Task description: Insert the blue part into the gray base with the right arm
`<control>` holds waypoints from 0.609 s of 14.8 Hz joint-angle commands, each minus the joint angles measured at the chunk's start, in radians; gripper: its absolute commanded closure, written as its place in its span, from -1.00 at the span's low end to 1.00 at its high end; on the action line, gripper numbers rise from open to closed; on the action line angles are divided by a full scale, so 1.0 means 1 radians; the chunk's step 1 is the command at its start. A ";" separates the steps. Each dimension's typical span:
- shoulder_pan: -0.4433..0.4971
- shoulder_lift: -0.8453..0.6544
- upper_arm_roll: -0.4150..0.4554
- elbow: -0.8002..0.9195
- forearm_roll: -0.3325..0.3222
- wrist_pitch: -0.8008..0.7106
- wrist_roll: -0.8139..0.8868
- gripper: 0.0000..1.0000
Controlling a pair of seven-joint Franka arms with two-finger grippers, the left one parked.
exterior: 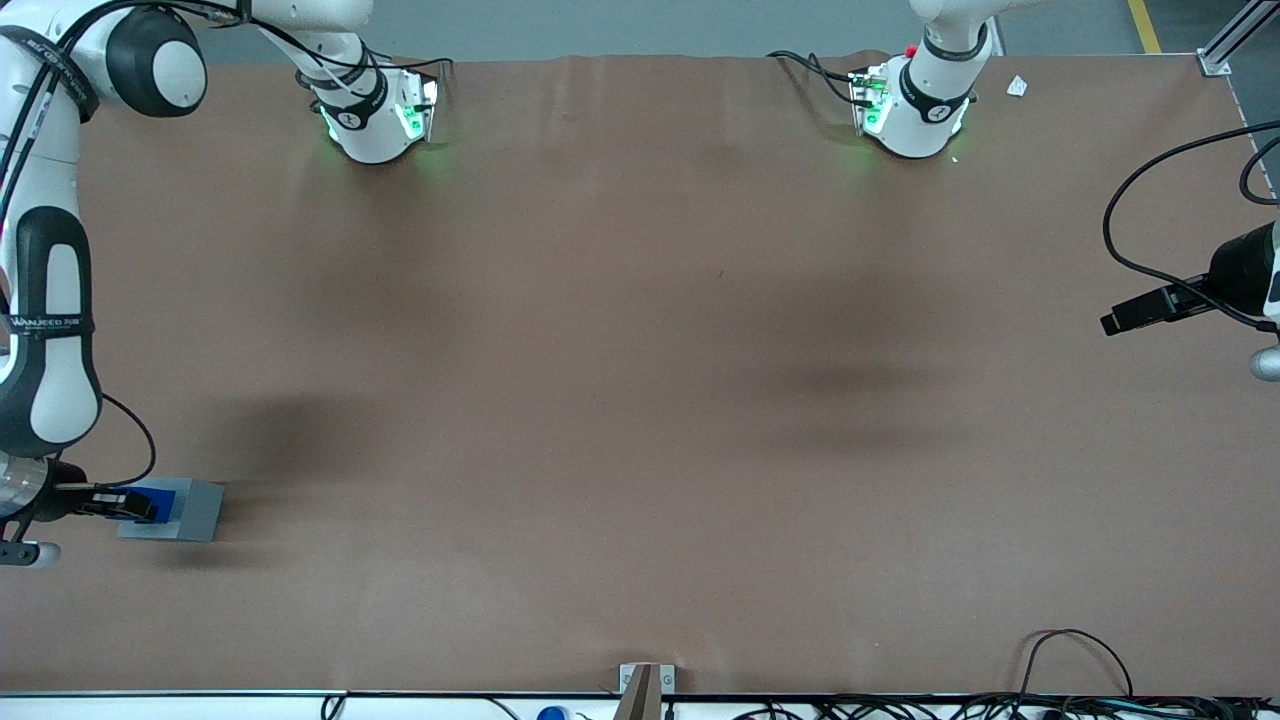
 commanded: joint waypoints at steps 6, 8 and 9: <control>0.059 -0.132 0.008 -0.007 0.004 -0.154 0.012 -1.00; 0.077 -0.221 0.007 -0.010 -0.004 -0.214 0.062 -1.00; 0.085 -0.255 0.007 -0.010 -0.021 -0.263 0.078 -1.00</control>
